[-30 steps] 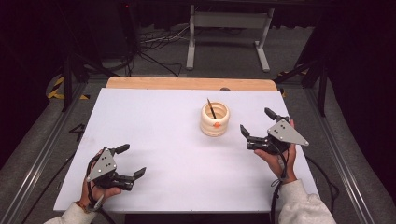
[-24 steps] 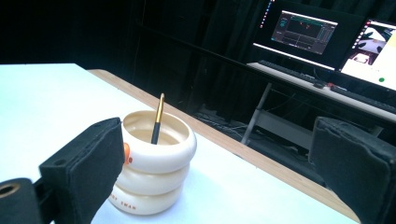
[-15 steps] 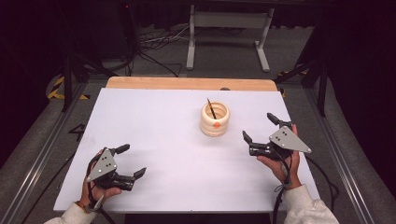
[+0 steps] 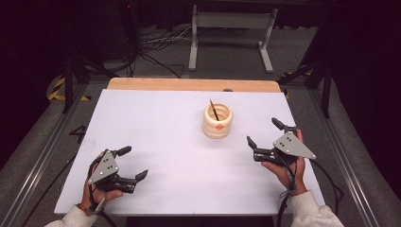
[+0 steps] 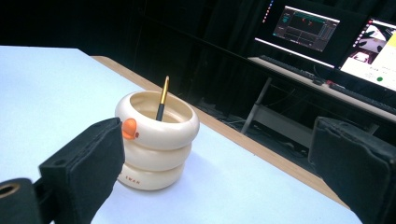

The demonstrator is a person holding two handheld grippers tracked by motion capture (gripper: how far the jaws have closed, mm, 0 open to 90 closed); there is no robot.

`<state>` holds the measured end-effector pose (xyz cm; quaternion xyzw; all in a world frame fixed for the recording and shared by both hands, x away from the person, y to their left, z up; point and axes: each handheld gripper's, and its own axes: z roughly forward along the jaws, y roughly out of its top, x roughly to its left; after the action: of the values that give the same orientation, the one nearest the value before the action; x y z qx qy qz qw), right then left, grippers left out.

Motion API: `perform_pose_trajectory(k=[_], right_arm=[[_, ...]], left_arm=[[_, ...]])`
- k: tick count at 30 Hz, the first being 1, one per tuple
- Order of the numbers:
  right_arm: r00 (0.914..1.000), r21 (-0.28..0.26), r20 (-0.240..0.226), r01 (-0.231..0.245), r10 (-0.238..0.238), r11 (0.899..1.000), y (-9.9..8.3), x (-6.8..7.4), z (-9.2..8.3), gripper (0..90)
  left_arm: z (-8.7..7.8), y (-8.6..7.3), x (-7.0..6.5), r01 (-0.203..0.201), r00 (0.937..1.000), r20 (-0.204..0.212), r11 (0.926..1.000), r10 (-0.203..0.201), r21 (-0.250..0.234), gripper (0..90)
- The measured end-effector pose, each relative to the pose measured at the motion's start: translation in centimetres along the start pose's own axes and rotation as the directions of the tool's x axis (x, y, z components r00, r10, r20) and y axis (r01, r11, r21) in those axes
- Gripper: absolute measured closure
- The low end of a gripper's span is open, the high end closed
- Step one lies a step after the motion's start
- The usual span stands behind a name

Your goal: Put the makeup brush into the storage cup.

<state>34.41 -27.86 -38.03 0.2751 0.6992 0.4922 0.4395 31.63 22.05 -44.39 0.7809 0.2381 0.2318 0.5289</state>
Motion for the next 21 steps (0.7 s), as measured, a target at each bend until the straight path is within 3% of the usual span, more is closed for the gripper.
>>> perform_pose_trajectory(k=[21], right_arm=[[0.9998, 0.046, -0.005, 0.019, -0.019, 0.999, -1.8, 0.5, -0.9, 4.4]], left_arm=[[0.0, 0.0, 0.0, -0.003, 1.0000, 0.001, 1.0000, 0.003, 0.001, 5.1]])
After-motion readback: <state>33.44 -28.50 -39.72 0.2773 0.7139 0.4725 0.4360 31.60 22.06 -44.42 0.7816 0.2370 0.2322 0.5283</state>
